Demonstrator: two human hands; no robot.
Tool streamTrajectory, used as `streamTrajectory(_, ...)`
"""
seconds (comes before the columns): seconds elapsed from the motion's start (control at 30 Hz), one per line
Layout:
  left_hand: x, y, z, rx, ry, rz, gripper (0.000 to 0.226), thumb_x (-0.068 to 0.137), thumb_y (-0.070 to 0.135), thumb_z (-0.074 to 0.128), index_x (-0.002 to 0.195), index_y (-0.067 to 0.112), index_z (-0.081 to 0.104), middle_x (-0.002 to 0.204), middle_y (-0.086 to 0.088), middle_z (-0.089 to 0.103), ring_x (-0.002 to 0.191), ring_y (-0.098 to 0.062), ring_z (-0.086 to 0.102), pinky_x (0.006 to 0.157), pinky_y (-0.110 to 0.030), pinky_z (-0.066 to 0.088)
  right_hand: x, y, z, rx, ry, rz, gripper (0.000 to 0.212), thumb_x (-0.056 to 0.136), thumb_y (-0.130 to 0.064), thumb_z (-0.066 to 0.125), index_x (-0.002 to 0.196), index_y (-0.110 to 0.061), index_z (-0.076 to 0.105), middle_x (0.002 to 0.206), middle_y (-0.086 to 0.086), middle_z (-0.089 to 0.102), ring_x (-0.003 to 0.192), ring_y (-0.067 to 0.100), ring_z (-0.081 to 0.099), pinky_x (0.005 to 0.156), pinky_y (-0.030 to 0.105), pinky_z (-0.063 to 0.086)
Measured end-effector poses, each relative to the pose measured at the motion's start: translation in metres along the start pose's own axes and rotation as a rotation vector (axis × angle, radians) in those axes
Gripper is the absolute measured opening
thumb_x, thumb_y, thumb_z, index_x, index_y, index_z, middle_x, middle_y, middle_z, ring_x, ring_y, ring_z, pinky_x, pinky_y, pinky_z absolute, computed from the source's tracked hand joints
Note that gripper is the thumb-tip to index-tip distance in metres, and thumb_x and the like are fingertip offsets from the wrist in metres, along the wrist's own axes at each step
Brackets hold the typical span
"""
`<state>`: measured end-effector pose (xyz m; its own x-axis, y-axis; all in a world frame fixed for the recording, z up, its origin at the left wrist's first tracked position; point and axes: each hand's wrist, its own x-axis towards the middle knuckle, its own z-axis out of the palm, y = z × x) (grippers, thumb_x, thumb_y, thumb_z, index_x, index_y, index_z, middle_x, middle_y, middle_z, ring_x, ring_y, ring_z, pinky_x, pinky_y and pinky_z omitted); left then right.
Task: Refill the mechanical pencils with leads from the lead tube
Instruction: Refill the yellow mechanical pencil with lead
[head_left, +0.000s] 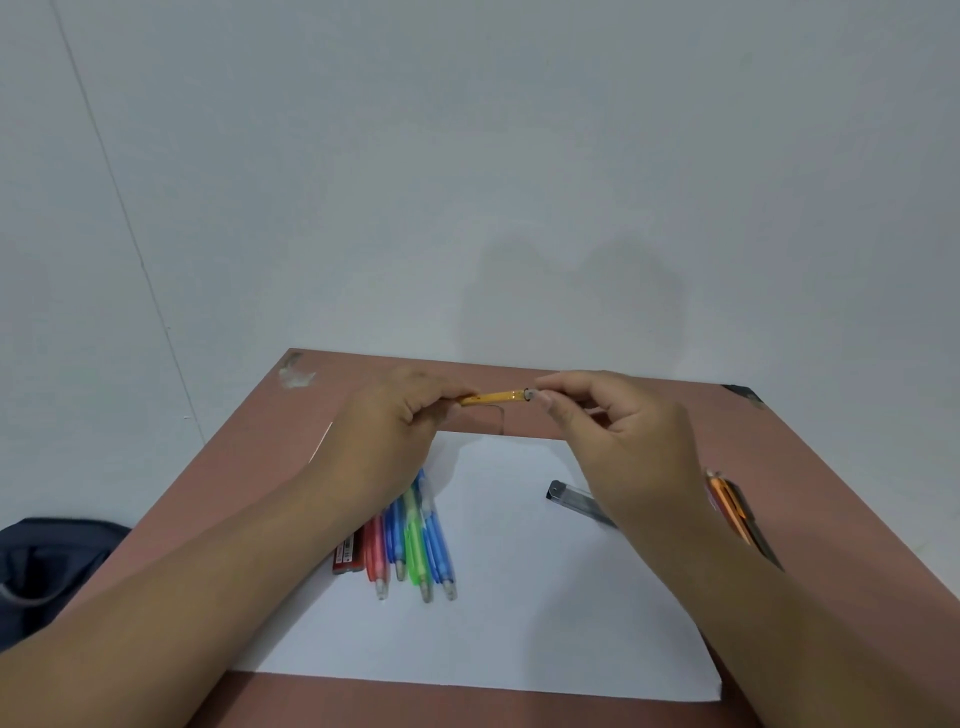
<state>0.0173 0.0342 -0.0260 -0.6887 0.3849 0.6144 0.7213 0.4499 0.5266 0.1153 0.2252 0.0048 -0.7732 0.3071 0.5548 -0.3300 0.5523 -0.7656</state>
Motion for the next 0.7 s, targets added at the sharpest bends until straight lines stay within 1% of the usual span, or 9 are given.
streamTrajectory(0.13, -0.001, 0.002, -0.001, 0.015, -0.010, 0.029, 0.034, 0.094, 0.004, 0.062, 0.114, 0.029, 0.075, 0.093, 0.021, 0.062, 0.097, 0.010, 0.054, 0.081, 0.000, 0.035, 0.000, -0.001, 0.001, 0.063, -0.014, 0.078, 0.014, 0.089, -0.014, 0.075, 0.088, -0.026, 0.079, 0.077, -0.017, 0.072, 0.070, -0.002, 0.062, 0.066, 0.010, 0.046)
streamTrajectory(0.2, -0.001, 0.001, -0.001, 0.013, -0.020, 0.045, 0.034, 0.094, 0.002, 0.062, 0.113, 0.027, 0.075, 0.092, 0.017, 0.063, 0.097, 0.003, 0.054, 0.080, 0.000, 0.036, 0.000, -0.002, 0.000, 0.114, -0.019, 0.139, 0.014, 0.089, -0.015, 0.075, 0.088, -0.028, 0.079, 0.075, -0.014, 0.072, 0.064, -0.002, 0.059, 0.064, 0.016, 0.050)
streamTrajectory(0.3, -0.001, 0.001, -0.001, -0.033, -0.075, 0.035, 0.032, 0.095, 0.004, 0.062, 0.113, 0.027, 0.075, 0.087, 0.021, 0.064, 0.092, 0.000, 0.056, 0.078, -0.003, 0.037, 0.002, -0.004, -0.001, 0.173, -0.017, 0.215, 0.013, 0.091, -0.018, 0.073, 0.089, -0.029, 0.079, 0.079, -0.005, 0.074, 0.066, 0.007, 0.058, 0.070, 0.033, 0.054)
streamTrajectory(0.4, -0.004, 0.007, 0.001, -0.161, -0.137, -0.046, 0.032, 0.096, 0.011, 0.063, 0.109, 0.038, 0.074, 0.083, 0.025, 0.064, 0.084, -0.001, 0.058, 0.073, -0.010, 0.044, 0.005, -0.003, -0.003, 0.227, -0.017, 0.288, 0.009, 0.092, -0.023, 0.072, 0.093, -0.029, 0.079, 0.086, -0.004, 0.076, 0.070, 0.008, 0.060, 0.079, 0.038, 0.058)
streamTrajectory(0.5, -0.007, 0.021, 0.004, -0.365, -0.182, -0.180, 0.036, 0.095, 0.014, 0.064, 0.102, 0.048, 0.075, 0.084, 0.012, 0.068, 0.077, -0.011, 0.064, 0.066, -0.024, 0.054, 0.006, -0.002, -0.001, 0.304, -0.104, 0.397, 0.012, 0.094, -0.030, 0.069, 0.098, -0.028, 0.079, 0.088, -0.007, 0.076, 0.073, 0.009, 0.062, 0.083, 0.041, 0.057)
streamTrajectory(0.53, -0.008, 0.026, 0.005, -0.429, -0.205, -0.219, 0.035, 0.095, 0.013, 0.065, 0.103, 0.045, 0.075, 0.086, 0.009, 0.070, 0.076, -0.012, 0.066, 0.065, -0.026, 0.055, 0.005, -0.001, 0.001, 0.345, -0.136, 0.422, 0.014, 0.095, -0.031, 0.067, 0.097, -0.026, 0.080, 0.087, -0.005, 0.075, 0.076, 0.011, 0.063, 0.083, 0.041, 0.055)
streamTrajectory(0.6, -0.010, 0.038, 0.006, -0.550, -0.262, -0.300, 0.028, 0.095, 0.011, 0.065, 0.107, 0.032, 0.078, 0.089, 0.001, 0.073, 0.075, -0.015, 0.067, 0.065, -0.028, 0.057, 0.005, -0.001, 0.004, 0.439, -0.162, 0.432, 0.021, 0.099, -0.030, 0.060, 0.093, -0.019, 0.077, 0.091, 0.002, 0.075, 0.083, 0.016, 0.067, 0.084, 0.040, 0.054)
streamTrajectory(0.67, -0.011, 0.047, 0.005, -0.675, -0.294, -0.396, 0.017, 0.096, 0.013, 0.063, 0.105, 0.015, 0.078, 0.088, -0.006, 0.073, 0.075, -0.019, 0.068, 0.067, -0.029, 0.059, 0.007, -0.002, 0.004, 0.606, -0.121, 0.445, 0.026, 0.104, -0.028, 0.051, 0.096, -0.012, 0.070, 0.096, 0.008, 0.075, 0.086, 0.021, 0.069, 0.086, 0.041, 0.055)
streamTrajectory(0.7, -0.011, 0.049, 0.003, -0.738, -0.306, -0.449, 0.018, 0.097, 0.017, 0.061, 0.105, 0.010, 0.077, 0.088, -0.009, 0.073, 0.076, -0.021, 0.068, 0.069, -0.031, 0.060, 0.009, -0.002, 0.003, 0.725, -0.086, 0.465, 0.026, 0.105, -0.027, 0.047, 0.099, -0.010, 0.065, 0.094, 0.011, 0.075, 0.086, 0.023, 0.070, 0.087, 0.043, 0.057)
